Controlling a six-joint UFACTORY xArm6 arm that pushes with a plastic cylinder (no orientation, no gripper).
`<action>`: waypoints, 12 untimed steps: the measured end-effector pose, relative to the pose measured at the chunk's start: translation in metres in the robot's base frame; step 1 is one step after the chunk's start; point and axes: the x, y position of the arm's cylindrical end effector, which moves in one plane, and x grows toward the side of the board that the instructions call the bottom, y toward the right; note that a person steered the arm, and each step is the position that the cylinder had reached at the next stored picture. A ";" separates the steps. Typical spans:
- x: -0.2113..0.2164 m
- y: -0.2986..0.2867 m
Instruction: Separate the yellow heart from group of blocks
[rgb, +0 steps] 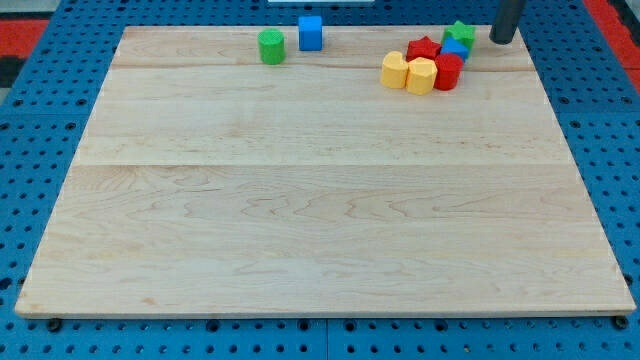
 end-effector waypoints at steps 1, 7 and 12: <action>-0.017 -0.037; 0.077 -0.157; 0.063 -0.224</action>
